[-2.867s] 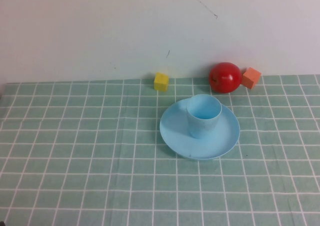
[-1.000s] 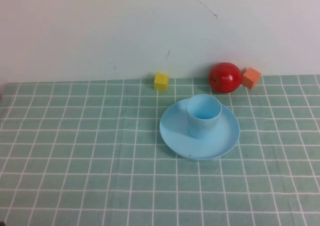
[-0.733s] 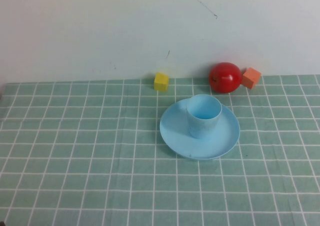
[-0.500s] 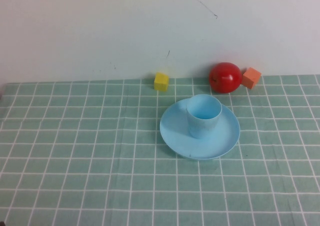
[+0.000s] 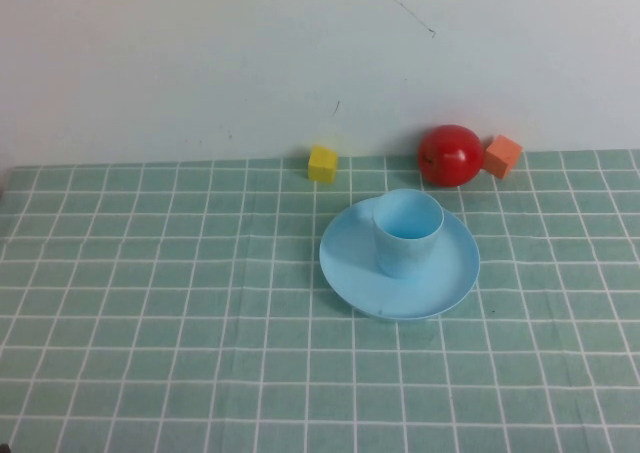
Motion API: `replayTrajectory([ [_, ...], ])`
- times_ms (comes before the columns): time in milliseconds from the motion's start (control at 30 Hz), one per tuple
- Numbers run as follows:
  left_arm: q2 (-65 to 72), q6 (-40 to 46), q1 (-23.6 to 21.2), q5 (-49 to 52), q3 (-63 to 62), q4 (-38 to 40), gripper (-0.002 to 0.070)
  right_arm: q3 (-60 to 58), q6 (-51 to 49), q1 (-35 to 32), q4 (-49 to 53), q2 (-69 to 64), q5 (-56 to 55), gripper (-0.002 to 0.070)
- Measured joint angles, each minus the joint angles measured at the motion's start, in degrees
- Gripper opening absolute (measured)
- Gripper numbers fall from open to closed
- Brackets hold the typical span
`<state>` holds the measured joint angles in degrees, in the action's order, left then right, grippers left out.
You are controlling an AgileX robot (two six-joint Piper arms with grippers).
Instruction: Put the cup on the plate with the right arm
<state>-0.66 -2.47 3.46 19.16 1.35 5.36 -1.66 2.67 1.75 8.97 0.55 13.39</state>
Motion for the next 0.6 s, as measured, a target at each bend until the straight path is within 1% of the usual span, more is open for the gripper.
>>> replayTrajectory([
  [233, 0.0, 0.0, 0.0, 0.0, 0.0, 0.0, -0.0003, 0.0, 0.0, -1.2, -1.4, 0.0, 6.8, -0.0003],
  [367, 0.0, 0.0, 0.0, 0.0, 0.0, 0.0, -0.0003, 0.0, 0.0, -1.2, -2.4, 0.0, 7.0, -0.0003],
  [600, 0.0, 0.0, 0.0, 0.0, 0.0, 0.0, -0.0003, 0.0, 3.8, -1.3, -5.9, 0.0, 7.0, -0.0003],
])
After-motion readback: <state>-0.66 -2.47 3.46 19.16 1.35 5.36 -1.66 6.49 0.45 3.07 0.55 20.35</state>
